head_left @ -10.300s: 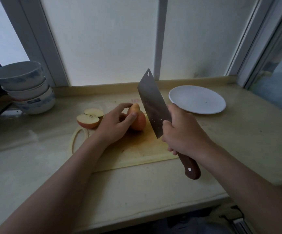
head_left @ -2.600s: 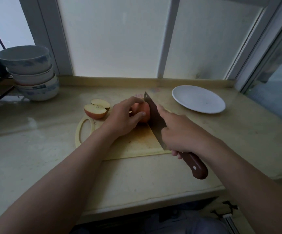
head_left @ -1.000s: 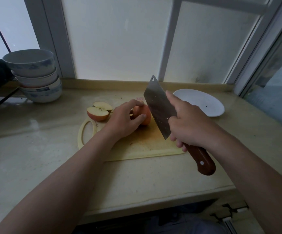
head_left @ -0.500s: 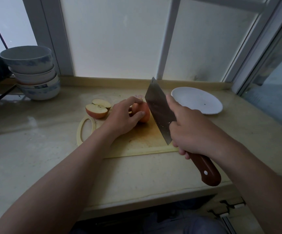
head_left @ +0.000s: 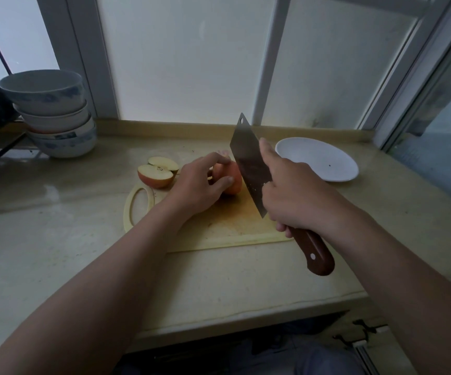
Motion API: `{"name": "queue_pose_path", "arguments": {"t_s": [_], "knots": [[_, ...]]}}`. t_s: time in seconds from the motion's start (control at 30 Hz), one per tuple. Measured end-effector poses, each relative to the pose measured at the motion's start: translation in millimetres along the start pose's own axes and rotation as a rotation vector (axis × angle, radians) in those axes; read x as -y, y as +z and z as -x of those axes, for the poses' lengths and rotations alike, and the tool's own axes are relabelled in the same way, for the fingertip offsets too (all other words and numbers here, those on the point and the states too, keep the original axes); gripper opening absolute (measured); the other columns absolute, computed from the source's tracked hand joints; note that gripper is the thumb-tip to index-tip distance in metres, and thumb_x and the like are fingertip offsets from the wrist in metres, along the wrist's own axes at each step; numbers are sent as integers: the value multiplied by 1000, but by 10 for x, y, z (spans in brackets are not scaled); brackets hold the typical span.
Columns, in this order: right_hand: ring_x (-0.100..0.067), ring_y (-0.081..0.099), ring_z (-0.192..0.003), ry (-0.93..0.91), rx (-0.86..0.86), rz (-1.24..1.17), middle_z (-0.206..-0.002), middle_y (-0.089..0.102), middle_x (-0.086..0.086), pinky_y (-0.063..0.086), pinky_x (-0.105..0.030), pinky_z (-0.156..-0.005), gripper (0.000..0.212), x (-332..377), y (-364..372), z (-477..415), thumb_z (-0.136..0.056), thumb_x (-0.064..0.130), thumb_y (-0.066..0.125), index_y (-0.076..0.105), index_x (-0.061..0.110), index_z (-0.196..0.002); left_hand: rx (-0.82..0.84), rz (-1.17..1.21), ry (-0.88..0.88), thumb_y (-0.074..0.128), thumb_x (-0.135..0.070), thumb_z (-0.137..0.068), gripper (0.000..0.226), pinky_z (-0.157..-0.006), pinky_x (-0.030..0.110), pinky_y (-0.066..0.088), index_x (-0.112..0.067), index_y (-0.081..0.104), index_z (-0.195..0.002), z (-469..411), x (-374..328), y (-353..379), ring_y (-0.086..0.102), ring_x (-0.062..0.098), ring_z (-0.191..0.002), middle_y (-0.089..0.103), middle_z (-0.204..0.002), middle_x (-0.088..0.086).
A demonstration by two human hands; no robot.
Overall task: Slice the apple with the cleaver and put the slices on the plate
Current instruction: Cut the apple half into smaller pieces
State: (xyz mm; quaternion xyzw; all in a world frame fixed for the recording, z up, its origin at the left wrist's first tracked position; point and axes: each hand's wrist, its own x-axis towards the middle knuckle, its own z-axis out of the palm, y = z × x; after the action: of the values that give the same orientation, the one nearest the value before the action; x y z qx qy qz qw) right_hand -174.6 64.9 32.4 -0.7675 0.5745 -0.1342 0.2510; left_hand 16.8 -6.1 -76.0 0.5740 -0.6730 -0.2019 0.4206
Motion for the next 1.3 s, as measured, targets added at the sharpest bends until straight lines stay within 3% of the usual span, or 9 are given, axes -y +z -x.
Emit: {"name": "queue_pose_path", "arguments": {"t_s": [0.23,0.87,1.1,1.3], "knots": [[-20,66,-51,-4,18,13,-75,68,-14,64,-41,-52,88,-33,39,91,-103,6,40,-4,53,-162,-6,-1,6,72,-37,-90,40,-93,44,58,-38,55,-126,12,-9,0,58,24,-121,56,-137,2],[-21,70,-56,11,47,16,-101,61,-12,62,-35,-49,95,-45,132,-106,-97,2,41,-6,53,-162,-24,-33,11,73,-35,-90,36,-93,45,57,-36,58,-123,15,-41,1,60,21,-115,60,-128,1],[-15,64,-45,18,68,36,-90,60,-10,57,-30,-46,97,-51,135,-53,-98,2,41,-12,53,-161,-22,-25,10,73,-37,-90,36,-93,45,57,-38,57,-123,17,-33,2,60,22,-115,61,-127,0],[-24,71,-58,19,75,51,-94,63,-14,63,-39,-51,98,-2,187,-129,-95,-1,41,-10,49,-162,-27,-26,12,73,-35,-90,35,-93,47,57,-38,58,-121,11,-28,8,60,23,-116,60,-130,1]]}}
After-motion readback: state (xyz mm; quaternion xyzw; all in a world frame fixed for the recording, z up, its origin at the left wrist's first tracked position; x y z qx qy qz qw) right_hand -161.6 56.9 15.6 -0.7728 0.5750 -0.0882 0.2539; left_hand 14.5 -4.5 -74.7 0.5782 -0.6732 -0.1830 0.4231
